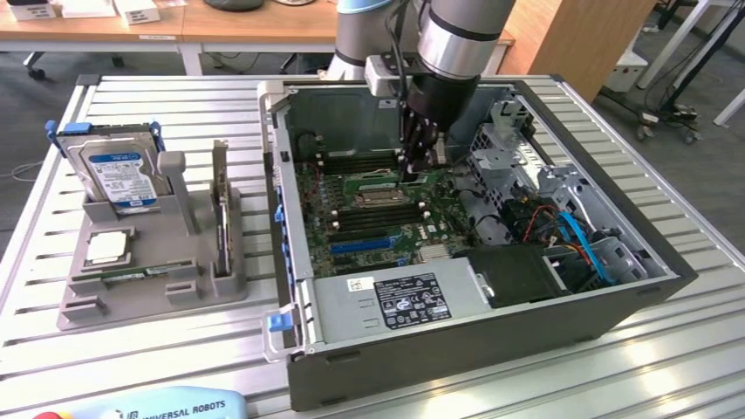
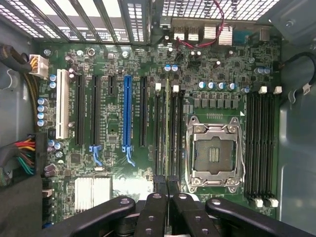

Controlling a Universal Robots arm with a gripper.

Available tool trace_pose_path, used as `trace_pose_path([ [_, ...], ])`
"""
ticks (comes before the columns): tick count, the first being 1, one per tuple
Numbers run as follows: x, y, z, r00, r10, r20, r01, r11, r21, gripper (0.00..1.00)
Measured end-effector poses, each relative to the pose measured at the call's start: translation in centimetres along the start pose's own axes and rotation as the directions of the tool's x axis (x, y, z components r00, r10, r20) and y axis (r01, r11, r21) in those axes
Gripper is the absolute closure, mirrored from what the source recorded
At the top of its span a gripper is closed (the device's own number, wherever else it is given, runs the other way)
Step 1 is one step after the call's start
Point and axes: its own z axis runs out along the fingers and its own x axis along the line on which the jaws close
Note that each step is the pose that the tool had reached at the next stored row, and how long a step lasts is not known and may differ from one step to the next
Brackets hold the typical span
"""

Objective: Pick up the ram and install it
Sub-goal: 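Insert the ram into the slot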

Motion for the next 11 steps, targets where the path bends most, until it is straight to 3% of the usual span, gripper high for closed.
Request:
trace_pose_path([
  [11, 0.05, -0.05, 1.05, 1.0000, -0.001, -0.0006, 0.001, 1.0000, 0.0021, 0.88],
])
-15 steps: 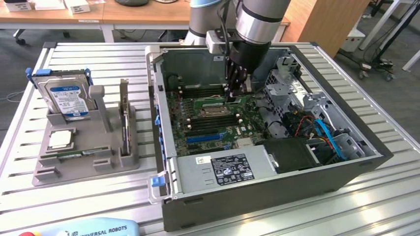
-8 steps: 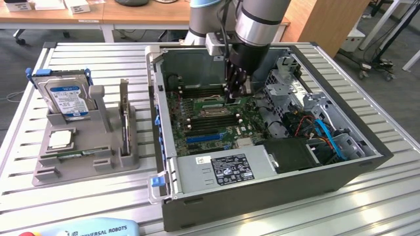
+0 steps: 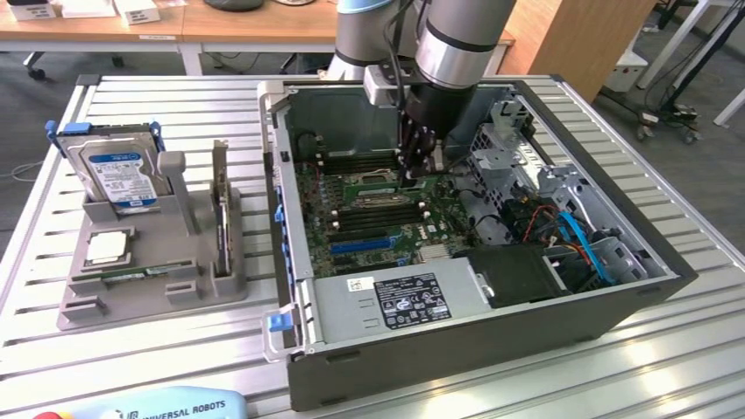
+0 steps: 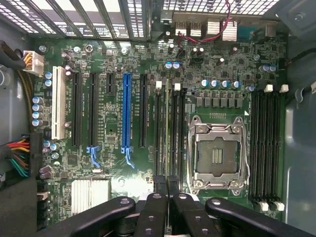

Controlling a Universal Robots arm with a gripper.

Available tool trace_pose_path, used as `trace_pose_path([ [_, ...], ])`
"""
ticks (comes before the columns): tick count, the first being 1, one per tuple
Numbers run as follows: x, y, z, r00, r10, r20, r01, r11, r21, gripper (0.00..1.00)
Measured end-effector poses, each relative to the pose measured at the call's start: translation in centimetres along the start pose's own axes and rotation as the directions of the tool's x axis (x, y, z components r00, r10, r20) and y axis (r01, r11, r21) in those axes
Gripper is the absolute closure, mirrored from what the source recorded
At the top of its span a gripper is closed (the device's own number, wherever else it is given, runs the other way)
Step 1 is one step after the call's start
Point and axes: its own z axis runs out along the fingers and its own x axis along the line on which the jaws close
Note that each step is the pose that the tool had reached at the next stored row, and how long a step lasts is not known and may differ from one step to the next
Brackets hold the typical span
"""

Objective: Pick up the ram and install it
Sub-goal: 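Insert the ram into the slot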

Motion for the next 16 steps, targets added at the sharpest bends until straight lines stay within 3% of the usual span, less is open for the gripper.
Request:
trace_pose_path([
  [16, 0.19, 0.00, 0.10, 1.0000, -0.001, 0.0001, 0.001, 1.0000, 0.0011, 0.88],
])
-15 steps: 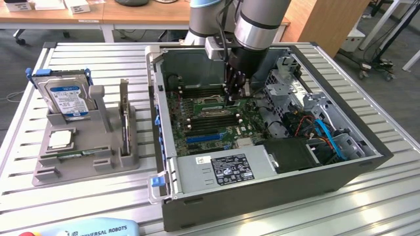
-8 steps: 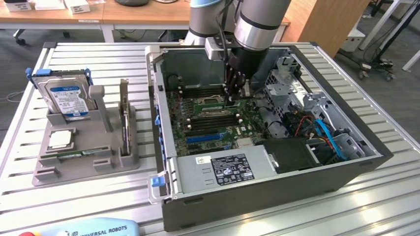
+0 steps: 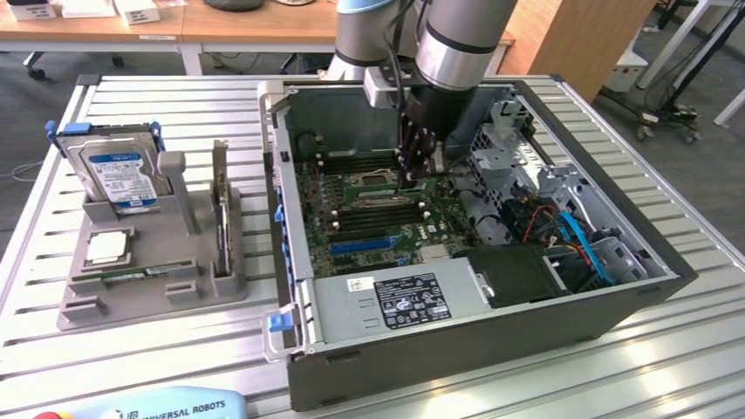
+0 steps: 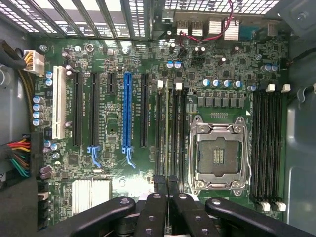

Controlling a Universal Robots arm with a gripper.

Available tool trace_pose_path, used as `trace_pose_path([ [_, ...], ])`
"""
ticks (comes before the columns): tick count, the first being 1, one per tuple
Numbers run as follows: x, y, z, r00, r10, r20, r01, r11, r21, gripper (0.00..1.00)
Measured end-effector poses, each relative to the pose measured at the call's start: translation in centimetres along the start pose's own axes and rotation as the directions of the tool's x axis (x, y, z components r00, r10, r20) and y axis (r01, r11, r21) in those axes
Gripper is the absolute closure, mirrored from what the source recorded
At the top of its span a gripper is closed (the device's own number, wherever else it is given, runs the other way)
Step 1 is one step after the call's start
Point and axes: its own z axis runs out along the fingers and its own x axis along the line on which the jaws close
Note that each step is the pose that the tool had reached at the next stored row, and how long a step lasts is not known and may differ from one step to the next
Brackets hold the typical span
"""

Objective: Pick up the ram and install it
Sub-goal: 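Insert the ram into the slot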

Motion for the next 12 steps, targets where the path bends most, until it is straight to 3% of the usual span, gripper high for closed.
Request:
trace_pose_path([
  [12, 0.07, -0.04, 0.70, 1.0000, 0.000, -0.0003, 0.000, 1.0000, -0.0001, 0.88],
])
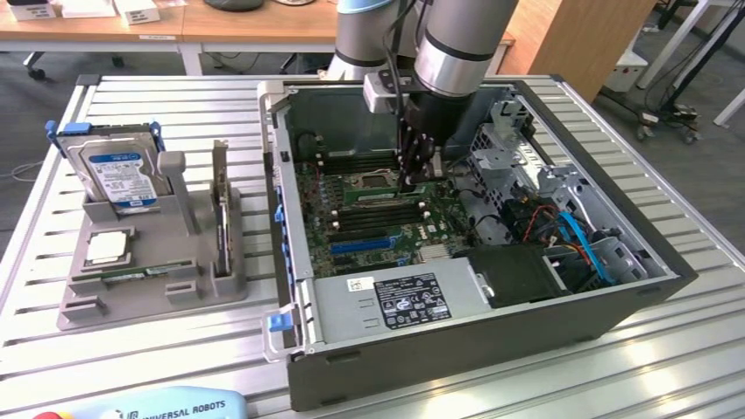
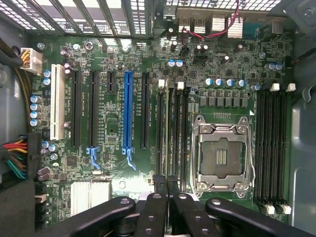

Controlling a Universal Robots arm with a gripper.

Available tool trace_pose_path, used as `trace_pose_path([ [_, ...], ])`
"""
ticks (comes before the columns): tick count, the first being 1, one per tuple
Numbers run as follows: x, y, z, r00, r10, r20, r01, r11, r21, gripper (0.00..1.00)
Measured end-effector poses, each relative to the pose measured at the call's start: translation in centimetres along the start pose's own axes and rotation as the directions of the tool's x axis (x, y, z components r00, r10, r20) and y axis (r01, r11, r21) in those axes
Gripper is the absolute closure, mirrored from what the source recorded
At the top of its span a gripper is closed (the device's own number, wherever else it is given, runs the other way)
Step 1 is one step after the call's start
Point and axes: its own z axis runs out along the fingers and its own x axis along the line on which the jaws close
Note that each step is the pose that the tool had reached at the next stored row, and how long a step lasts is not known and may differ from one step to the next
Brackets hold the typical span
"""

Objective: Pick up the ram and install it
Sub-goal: 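Insert the ram into the slot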

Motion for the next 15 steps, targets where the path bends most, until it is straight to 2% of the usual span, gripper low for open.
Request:
trace_pose_path([
  [15, 0.45, -0.01, 0.23, 1.0000, 0.000, 0.0002, 0.000, 1.0000, 0.0001, 0.88],
])
